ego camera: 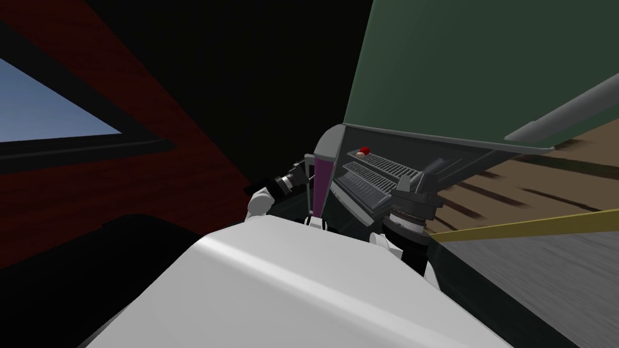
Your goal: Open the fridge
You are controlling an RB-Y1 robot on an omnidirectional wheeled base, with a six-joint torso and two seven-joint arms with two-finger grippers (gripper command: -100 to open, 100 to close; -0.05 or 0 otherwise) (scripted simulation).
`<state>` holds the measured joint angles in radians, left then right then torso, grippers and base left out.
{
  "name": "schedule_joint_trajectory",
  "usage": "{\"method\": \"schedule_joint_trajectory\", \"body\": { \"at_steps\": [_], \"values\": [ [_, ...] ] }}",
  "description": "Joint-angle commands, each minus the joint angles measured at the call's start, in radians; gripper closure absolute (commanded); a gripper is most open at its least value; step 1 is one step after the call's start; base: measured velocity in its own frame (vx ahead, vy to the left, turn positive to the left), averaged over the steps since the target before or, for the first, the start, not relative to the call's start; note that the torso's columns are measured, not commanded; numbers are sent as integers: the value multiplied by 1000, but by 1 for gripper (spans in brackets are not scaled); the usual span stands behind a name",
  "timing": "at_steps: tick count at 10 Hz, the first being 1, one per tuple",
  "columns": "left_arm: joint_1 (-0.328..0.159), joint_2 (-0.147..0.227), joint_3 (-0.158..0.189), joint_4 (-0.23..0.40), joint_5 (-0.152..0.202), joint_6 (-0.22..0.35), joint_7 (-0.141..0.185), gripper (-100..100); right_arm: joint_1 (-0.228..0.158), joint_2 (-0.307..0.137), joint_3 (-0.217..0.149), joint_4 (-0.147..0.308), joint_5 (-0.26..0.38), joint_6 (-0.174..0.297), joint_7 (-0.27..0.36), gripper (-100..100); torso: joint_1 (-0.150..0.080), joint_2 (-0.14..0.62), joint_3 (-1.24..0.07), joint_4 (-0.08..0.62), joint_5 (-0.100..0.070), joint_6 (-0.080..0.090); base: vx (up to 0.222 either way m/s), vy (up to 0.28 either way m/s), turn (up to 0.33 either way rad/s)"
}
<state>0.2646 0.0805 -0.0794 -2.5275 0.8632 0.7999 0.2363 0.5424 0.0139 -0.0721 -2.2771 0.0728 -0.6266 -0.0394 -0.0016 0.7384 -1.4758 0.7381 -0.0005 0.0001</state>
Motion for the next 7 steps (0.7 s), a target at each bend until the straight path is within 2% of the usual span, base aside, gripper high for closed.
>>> {"method": "schedule_joint_trajectory", "body": {
  "at_steps": [1, 3, 4, 7],
  "values": [
    [-8, -2, 6, 0, 3, 5, 7, -100, 0, 0, 0, 0, 0, 0, 0, 0, 0, 0, 0, 0, 0, 0, -4, -20, 5],
    [-8, -2, 6, 0, 3, 5, 6, -100, 0, 0, 0, 0, 0, 0, 0, 0, 1, 0, 0, 0, 0, 0, -1, -8, 0],
    [-2, -3, 15, -30, 3, 29, 22, -100, 0, 0, 0, 0, 0, 0, 0, 0, 2, 0, 0, 0, 1, 0, -3, -45, 55],
    [-1, -3, 17, -38, 3, 35, 26, -100, 0, 0, 0, 0, 0, 0, 0, 0, 2, 0, 0, 0, 1, 0, -5, -30, 17]
  ]
}}
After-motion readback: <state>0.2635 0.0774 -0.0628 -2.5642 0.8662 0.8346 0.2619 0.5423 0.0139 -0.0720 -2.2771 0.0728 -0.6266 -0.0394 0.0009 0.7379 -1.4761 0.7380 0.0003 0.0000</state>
